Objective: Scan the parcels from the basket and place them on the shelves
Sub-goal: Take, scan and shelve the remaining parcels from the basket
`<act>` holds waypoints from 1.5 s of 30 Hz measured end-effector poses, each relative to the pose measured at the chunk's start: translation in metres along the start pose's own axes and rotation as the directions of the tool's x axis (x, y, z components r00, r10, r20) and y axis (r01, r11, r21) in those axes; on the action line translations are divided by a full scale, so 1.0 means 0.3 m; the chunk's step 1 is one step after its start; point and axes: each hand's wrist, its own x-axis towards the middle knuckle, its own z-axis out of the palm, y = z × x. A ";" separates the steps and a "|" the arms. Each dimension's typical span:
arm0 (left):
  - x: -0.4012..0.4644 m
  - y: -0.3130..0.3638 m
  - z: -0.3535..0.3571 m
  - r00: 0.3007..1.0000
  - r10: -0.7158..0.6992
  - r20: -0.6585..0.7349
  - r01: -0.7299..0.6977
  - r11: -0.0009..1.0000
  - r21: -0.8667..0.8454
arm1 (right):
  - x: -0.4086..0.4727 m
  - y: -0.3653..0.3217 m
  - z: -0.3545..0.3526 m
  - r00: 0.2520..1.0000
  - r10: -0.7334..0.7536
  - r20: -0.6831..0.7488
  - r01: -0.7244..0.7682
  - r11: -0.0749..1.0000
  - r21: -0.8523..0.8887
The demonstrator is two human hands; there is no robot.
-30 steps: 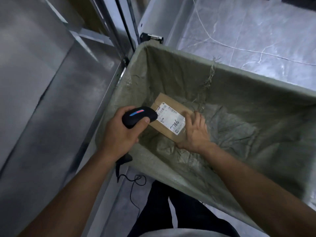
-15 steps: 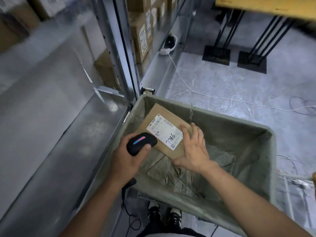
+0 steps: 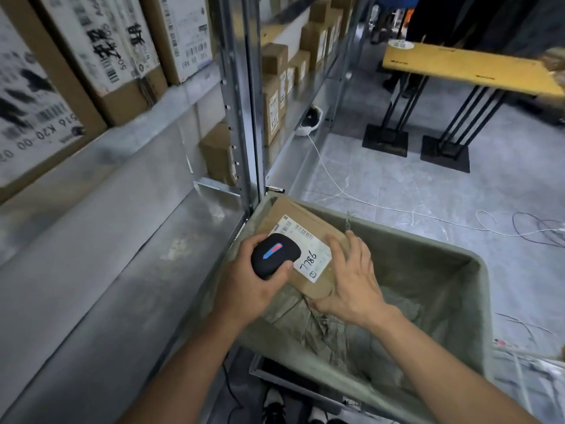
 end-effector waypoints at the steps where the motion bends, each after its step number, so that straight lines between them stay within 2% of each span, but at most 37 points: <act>1: -0.009 0.001 -0.001 1.000 0.005 0.004 -0.005 1.000 0.007 | -0.004 0.000 -0.004 1.000 -0.004 -0.006 0.004 1.000 -0.006; 13: -0.118 0.094 0.035 0.994 0.087 -0.072 -0.086 0.996 0.025 | -0.048 0.083 -0.097 0.995 -0.096 -0.025 0.095 0.995 -0.022; 19: -0.222 0.091 0.010 0.972 0.024 -0.233 -0.021 1.000 0.017 | -0.059 0.088 -0.096 0.983 -0.181 -0.010 0.181 0.983 0.010; 23: -0.333 0.069 -0.035 0.938 -0.069 -0.339 0.068 0.998 -0.017 | -0.072 0.029 -0.072 0.966 -0.257 0.005 0.256 0.964 0.065; 28: -0.487 0.021 -0.109 0.855 -0.148 -0.498 0.144 0.988 -0.048 | -0.114 -0.088 -0.036 0.935 -0.354 0.031 0.345 0.926 0.154; 35: -0.705 -0.041 -0.238 0.694 -0.208 -0.690 0.212 0.974 -0.080 | -0.241 -0.271 0.017 0.878 -0.476 0.058 0.451 0.861 0.234; 40: -0.871 -0.108 -0.317 0.556 -0.206 -0.805 0.181 0.976 -0.125 | -0.347 -0.417 0.075 0.844 -0.531 0.079 0.498 0.829 0.254; 45: -1.062 -0.169 -0.388 0.466 -0.264 -0.845 0.156 0.964 -0.215 | -0.501 -0.582 0.143 0.790 -0.588 0.173 0.533 0.798 0.280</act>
